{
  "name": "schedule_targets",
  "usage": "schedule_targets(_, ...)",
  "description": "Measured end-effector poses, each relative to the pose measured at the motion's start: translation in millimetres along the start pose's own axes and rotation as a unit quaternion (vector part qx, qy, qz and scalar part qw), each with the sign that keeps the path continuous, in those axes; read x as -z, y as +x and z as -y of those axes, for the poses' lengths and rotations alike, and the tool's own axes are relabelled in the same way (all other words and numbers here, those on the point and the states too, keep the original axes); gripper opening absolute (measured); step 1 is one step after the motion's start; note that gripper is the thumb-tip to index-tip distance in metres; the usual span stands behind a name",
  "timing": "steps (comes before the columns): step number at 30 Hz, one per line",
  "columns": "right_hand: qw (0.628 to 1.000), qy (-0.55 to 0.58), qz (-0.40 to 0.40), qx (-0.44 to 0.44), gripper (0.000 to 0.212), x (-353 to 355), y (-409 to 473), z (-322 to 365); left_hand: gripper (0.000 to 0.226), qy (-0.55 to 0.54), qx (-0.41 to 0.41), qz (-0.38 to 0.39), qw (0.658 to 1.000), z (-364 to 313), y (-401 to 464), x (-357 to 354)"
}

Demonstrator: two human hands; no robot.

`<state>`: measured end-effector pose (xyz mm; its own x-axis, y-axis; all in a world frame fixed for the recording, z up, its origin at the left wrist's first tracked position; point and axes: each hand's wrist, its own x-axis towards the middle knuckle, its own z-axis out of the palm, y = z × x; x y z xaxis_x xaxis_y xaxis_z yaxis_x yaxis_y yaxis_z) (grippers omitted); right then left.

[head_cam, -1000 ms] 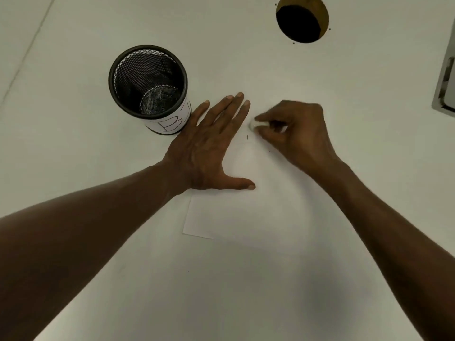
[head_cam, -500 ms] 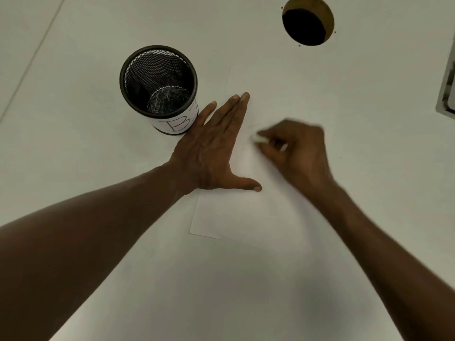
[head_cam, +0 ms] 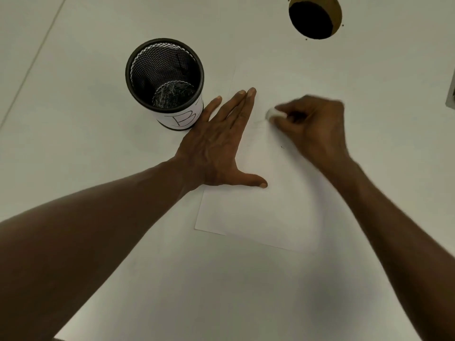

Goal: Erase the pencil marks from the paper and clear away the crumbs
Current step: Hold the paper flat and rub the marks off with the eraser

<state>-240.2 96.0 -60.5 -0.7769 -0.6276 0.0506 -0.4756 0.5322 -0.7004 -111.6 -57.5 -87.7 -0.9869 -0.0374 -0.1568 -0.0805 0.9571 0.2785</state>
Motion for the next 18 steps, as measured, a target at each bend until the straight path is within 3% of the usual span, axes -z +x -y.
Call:
schedule_targets(9, 0.999, -0.001, 0.015, -0.049, 0.017, 14, 8, -14, 0.128, -0.032, 0.010, -0.025, 0.999, 1, -2, -2)
schedule_targets(14, 0.999, -0.042, 0.007, 0.033, 0.014, -4, -18, 7, 0.135, -0.021, 0.014, -0.030, 0.999, 1, -1, -2)
schedule_targets(18, 0.988, -0.059, 0.108, 0.088, 0.015, -11, -47, 22, 0.134, -0.030, 0.012, -0.034, 0.999, 1, -1, -4)
